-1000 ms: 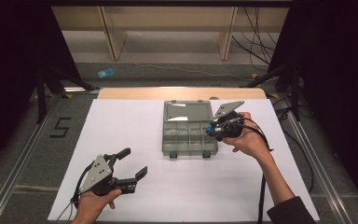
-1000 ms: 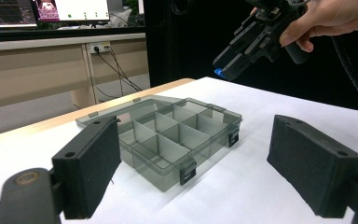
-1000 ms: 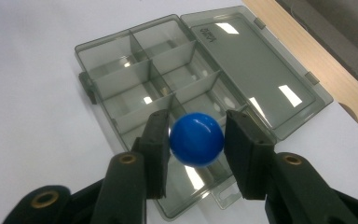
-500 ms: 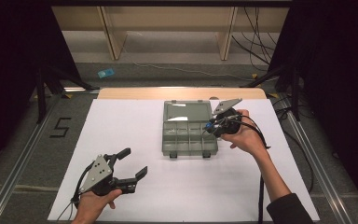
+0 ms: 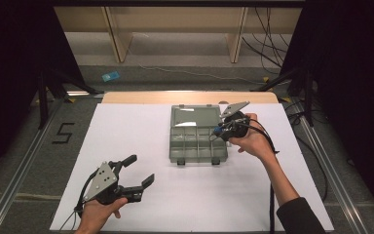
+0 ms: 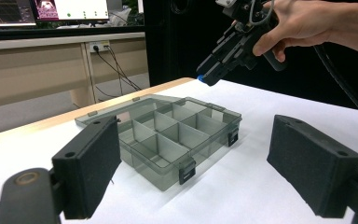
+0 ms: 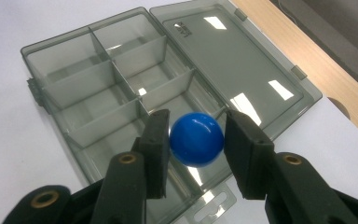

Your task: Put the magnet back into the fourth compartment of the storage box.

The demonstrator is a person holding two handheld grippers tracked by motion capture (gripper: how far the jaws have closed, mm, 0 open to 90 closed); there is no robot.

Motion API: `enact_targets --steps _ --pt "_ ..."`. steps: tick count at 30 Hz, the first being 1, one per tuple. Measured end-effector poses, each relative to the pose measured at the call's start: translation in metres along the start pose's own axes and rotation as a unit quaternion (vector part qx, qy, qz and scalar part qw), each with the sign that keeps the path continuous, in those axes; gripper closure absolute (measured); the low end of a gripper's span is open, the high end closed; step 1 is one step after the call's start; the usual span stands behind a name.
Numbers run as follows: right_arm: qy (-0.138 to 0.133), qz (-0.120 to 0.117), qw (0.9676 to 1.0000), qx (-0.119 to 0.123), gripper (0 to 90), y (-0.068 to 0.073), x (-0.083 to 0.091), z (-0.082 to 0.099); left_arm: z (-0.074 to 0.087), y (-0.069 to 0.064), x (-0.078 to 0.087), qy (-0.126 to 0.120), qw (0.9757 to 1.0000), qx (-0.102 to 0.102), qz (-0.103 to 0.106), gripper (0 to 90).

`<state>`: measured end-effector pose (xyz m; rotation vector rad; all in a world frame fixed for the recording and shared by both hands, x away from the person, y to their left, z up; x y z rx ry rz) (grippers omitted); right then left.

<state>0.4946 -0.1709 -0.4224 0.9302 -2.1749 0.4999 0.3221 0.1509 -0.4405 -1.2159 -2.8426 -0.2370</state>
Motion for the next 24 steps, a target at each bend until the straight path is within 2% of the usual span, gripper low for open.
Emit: enact_targets --steps 3,5,10,15,18,20,23,24 --pt "0.007 -0.004 1.0000 -0.005 62.0 -0.001 -0.003 0.000 0.000 0.000 0.000 0.001 1.0000 -0.002 0.001 16.3" --pt "-0.001 0.002 1.0000 -0.001 62.0 -0.002 -0.006 -0.001 0.000 0.000 0.000 0.001 1.0000 -0.002 0.001 16.3" --pt "0.014 -0.002 0.9999 0.001 62.0 -0.003 -0.012 -0.001 0.000 0.000 0.000 0.000 1.0000 0.000 0.000 16.3" --pt "0.009 0.008 0.9999 -0.005 62.0 -0.007 -0.020 0.000 0.000 0.000 0.000 0.001 1.0000 -0.001 0.000 16.3" --pt "0.017 0.004 0.9998 -0.006 62.0 -0.007 -0.021 0.000 0.000 0.000 0.000 0.001 1.0000 -0.001 0.000 16.3" --pt "0.011 0.009 0.9999 -0.002 62.0 -0.007 -0.024 0.000 0.000 0.000 0.000 0.001 1.0000 -0.002 0.001 16.3" --pt "0.016 0.008 0.9998 -0.010 62.0 -0.008 -0.026 0.000 0.000 0.000 0.000 0.001 1.0000 0.000 0.000 16.3" --pt "0.013 0.009 0.9999 -0.003 62.0 -0.009 -0.027 0.000 0.000 0.000 0.000 0.001 1.0000 -0.001 0.000 16.3"
Point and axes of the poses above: each handheld gripper's, and its own axes: x roughly backward along the jaws, z roughly out of its underside, y roughly to its left, the point moved 4 cm from there along -x, roughly forward along the jaws, and after that the axes turned 8 degrees about -x, right-handed, at the moved point
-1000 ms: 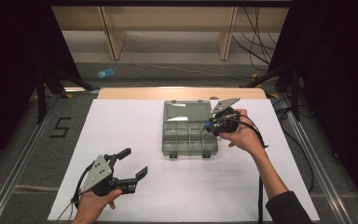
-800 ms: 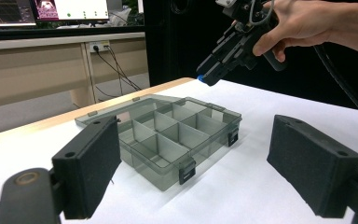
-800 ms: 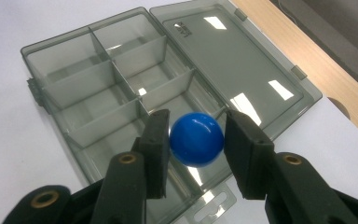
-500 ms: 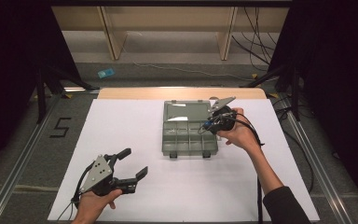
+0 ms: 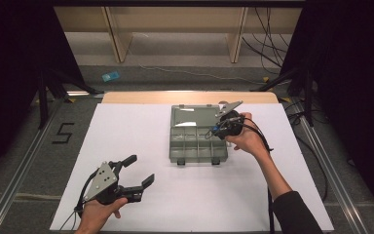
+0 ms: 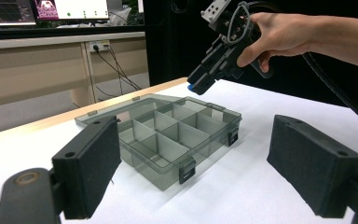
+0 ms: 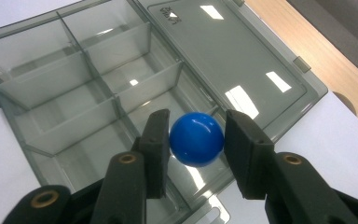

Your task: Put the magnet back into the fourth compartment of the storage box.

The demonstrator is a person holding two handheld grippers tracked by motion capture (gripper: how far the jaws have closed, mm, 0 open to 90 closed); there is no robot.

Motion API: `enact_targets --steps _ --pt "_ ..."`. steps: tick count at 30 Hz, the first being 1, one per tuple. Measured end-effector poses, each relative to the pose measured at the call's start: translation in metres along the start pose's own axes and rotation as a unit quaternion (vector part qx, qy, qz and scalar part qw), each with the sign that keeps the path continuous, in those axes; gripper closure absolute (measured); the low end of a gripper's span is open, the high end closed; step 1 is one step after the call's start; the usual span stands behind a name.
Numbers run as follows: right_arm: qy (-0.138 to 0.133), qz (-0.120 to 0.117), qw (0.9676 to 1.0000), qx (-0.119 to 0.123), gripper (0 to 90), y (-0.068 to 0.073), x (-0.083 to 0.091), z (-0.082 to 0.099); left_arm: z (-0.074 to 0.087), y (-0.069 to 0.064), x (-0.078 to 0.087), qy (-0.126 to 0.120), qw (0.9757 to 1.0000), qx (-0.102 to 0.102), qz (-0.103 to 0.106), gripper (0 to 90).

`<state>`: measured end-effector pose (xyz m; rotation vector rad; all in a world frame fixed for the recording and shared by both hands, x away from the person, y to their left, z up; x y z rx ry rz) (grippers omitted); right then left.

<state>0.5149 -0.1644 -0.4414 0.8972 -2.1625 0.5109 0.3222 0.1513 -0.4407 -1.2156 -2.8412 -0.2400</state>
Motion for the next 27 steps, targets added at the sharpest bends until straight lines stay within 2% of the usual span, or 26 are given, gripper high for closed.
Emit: enact_targets --steps 4,5,6,7,10,13,14,15,18,20,23,24,26,27 --pt "0.013 0.003 0.9998 -0.014 62.0 -0.002 -0.003 0.003 0.000 0.000 0.000 0.000 1.0000 0.000 0.000 16.3" --pt "0.014 0.002 0.9999 -0.005 62.0 -0.004 -0.005 0.003 0.000 0.000 0.000 0.000 1.0000 0.000 0.000 16.3" --pt "0.024 -0.001 0.9997 -0.010 62.0 -0.004 -0.005 0.004 0.000 0.000 0.000 0.000 1.0000 0.000 0.001 16.3" --pt "0.018 -0.001 0.9998 0.000 62.0 -0.006 -0.007 0.004 0.000 0.000 0.000 0.000 1.0000 0.001 0.000 16.3" --pt "0.024 -0.001 0.9997 -0.009 62.0 -0.006 -0.007 0.005 0.000 0.000 0.000 0.000 1.0000 0.001 0.000 16.3" --pt "0.020 0.000 0.9998 -0.004 62.0 -0.008 -0.010 0.005 0.000 0.000 0.000 0.000 1.0000 0.000 0.000 16.3" --pt "0.017 0.003 0.9998 -0.012 61.9 -0.006 -0.011 0.006 0.000 0.000 0.000 0.000 1.0000 0.000 0.000 16.3" --pt "0.024 0.000 0.9996 -0.013 61.9 -0.007 -0.010 0.006 0.000 0.000 0.000 0.000 1.0000 0.000 0.000 16.3" --pt "0.017 0.004 0.9998 -0.010 61.7 -0.008 -0.014 0.007 0.000 0.000 0.000 0.000 1.0000 0.000 0.000 16.3" --pt "0.022 0.000 0.9996 -0.018 61.3 -0.007 -0.015 0.007 0.000 0.000 0.000 0.000 1.0000 0.001 0.000 16.3" --pt "0.035 -0.001 0.9992 -0.017 56.3 -0.007 -0.015 0.008 0.000 0.000 0.000 0.000 1.0000 0.001 0.000 16.3" --pt "0.031 -0.002 0.9995 -0.009 54.9 -0.007 -0.017 0.008 0.000 0.000 0.001 0.000 1.0000 0.001 0.000 16.3" --pt "0.032 -0.002 0.9994 -0.012 52.6 -0.007 -0.016 0.008 0.000 0.001 0.001 0.000 1.0000 -0.001 -0.001 16.3" --pt "0.031 0.002 0.9993 -0.021 51.1 -0.007 -0.014 0.007 0.000 0.000 0.001 0.000 1.0000 0.001 -0.001 16.3"
Point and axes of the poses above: each handheld gripper's, and its own axes: x roughly backward along the jaws, z roughly out of its underside, y roughly to its left, the point moved 4 cm from there along -x, roughly forward along the jaws, and after that the axes turned 8 degrees about -x, right-handed, at the moved point
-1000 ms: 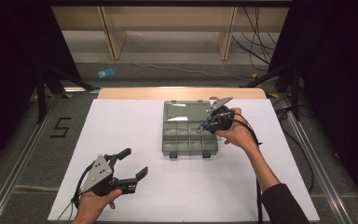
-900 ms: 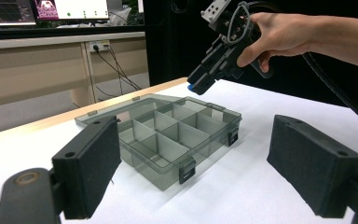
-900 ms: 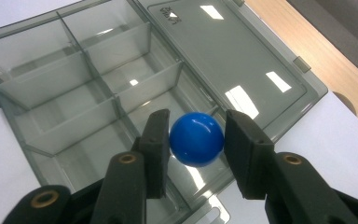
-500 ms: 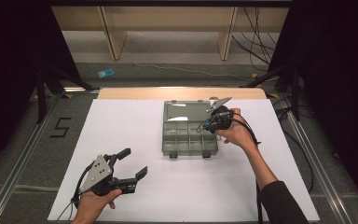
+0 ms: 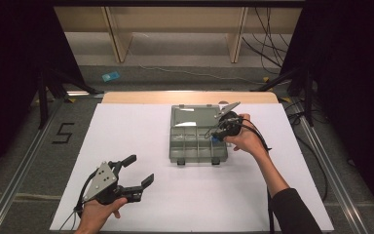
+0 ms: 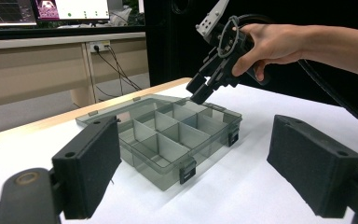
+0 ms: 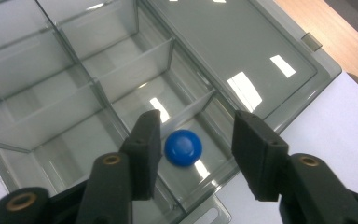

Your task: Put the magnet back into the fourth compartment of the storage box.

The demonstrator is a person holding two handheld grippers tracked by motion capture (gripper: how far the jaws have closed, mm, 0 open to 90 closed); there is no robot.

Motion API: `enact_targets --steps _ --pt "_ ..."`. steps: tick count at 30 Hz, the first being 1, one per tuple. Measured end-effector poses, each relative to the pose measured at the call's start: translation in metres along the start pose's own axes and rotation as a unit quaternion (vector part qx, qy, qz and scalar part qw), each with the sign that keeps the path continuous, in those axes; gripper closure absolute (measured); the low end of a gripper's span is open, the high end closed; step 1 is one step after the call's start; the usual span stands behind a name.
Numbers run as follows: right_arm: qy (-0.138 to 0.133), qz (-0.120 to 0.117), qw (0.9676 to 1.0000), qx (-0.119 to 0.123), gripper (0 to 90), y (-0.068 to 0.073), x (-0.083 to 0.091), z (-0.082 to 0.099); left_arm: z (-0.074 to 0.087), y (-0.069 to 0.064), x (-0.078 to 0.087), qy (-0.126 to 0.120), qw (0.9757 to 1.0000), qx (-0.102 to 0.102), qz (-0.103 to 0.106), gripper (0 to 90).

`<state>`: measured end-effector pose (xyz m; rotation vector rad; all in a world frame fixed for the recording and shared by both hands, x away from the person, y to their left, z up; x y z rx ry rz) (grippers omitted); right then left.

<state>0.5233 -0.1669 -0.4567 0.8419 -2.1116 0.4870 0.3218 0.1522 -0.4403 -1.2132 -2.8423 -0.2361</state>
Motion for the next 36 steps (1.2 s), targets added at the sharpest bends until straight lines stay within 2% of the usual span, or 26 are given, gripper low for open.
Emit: enact_targets --steps 3,4,6,7,8,9,11,12,14,21,25,28,32,33,35,36 --pt "-0.011 -0.006 0.9999 -0.002 47.5 0.000 0.005 -0.002 0.000 0.000 0.000 0.000 1.0000 0.001 0.000 16.3" --pt "-0.012 -0.005 0.9998 -0.012 46.4 0.001 0.007 -0.002 0.000 0.000 0.000 -0.001 1.0000 0.000 0.000 16.3" --pt "-0.028 0.000 0.9996 0.001 44.8 0.000 0.007 -0.003 0.000 0.000 0.000 0.000 1.0000 0.000 0.001 16.3" --pt "-0.033 -0.002 0.9995 -0.001 44.0 0.000 0.009 -0.004 0.000 0.000 0.000 0.000 1.0000 0.000 0.001 16.3" --pt "-0.028 -0.006 0.9995 -0.011 42.9 0.002 0.011 -0.004 0.000 0.000 0.000 0.000 1.0000 0.000 0.001 16.3" --pt "-0.037 -0.004 0.9993 -0.001 42.0 0.001 0.012 -0.005 0.000 0.000 0.000 0.000 1.0000 0.000 0.000 16.4" --pt "-0.038 -0.005 0.9992 -0.011 39.9 0.004 0.015 -0.006 0.000 0.000 0.000 0.000 1.0000 0.000 0.000 16.3" --pt "-0.033 -0.007 0.9994 -0.006 38.9 0.004 0.018 -0.006 0.000 0.000 0.000 0.000 1.0000 -0.001 0.000 16.4" --pt "-0.051 -0.008 0.9986 -0.011 37.0 0.007 0.022 -0.008 0.000 0.000 0.000 0.000 1.0000 0.000 -0.001 16.3" --pt "-0.086 -0.025 0.9959 -0.016 31.8 0.018 0.037 -0.015 -0.001 0.000 0.001 -0.002 1.0000 -0.001 0.000 16.4" --pt "-0.081 -0.032 0.9962 -0.004 31.1 0.026 0.044 -0.016 -0.001 0.000 0.001 -0.002 1.0000 -0.001 -0.001 16.4" --pt "-0.089 -0.032 0.9955 -0.004 30.6 0.031 0.045 -0.017 -0.001 0.000 0.001 -0.002 1.0000 -0.001 0.000 16.4" --pt "-0.083 -0.040 0.9958 0.000 29.9 0.034 0.048 -0.017 -0.001 0.001 0.001 0.001 1.0000 -0.001 -0.002 16.4" --pt "-0.093 -0.035 0.9951 0.000 29.3 0.035 0.048 -0.018 -0.001 0.001 0.001 0.001 1.0000 -0.001 -0.002 16.4" --pt "-0.088 -0.042 0.9952 0.000 28.9 0.036 0.051 -0.018 -0.001 0.001 0.001 -0.002 1.0000 -0.001 -0.001 16.4" --pt "-0.096 -0.035 0.9948 -0.004 28.2 0.038 0.051 -0.018 -0.001 0.001 0.001 0.000 1.0000 -0.001 -0.002 16.4"
Point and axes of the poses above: each handheld gripper's, and its own axes: x roughly backward along the jaws, z roughly out of its underside, y roughly to its left, the point moved 4 cm from there along -x, roughly forward along the jaws, and after that the axes turned 8 degrees about -x, right-handed, at the moved point
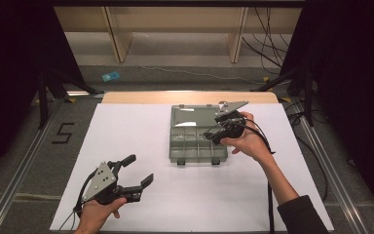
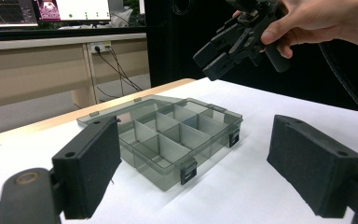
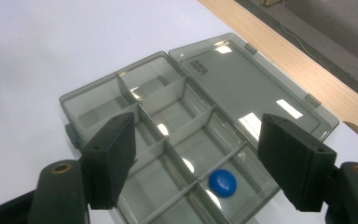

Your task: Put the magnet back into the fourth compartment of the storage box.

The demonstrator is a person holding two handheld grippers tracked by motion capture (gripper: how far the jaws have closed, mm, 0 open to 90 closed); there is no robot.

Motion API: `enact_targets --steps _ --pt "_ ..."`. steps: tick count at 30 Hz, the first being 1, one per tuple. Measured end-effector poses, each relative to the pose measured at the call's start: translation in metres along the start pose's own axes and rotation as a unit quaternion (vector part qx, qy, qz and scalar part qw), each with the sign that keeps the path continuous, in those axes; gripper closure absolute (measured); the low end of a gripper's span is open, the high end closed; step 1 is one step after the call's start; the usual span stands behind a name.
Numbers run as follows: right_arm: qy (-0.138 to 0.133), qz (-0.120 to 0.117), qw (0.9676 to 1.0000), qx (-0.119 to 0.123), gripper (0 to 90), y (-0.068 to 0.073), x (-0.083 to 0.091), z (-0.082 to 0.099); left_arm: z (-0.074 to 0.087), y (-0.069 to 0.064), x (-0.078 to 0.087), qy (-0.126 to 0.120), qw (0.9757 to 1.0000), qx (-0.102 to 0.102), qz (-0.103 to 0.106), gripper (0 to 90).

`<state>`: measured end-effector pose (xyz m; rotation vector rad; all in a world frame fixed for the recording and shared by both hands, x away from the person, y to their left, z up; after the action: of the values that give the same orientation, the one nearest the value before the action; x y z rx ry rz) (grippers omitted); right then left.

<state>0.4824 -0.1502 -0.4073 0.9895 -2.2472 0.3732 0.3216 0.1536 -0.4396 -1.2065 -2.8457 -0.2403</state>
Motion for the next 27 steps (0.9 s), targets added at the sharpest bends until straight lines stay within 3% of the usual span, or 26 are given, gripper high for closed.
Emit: enact_targets --steps 27 --pt "-0.012 -0.014 0.9995 0.026 27.4 0.021 0.014 -0.003 0.000 0.001 0.000 -0.001 1.0000 -0.001 -0.001 16.4"
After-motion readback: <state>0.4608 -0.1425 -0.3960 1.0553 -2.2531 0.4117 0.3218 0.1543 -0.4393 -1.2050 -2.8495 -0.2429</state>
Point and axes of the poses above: each handheld gripper's, and its own axes: x roughly backward along the jaws, z roughly out of its underside, y roughly to its left, the point moved 4 cm from there along -x, roughly forward along the jaws, and after that the axes turned 8 degrees about -x, right-handed, at the moved point
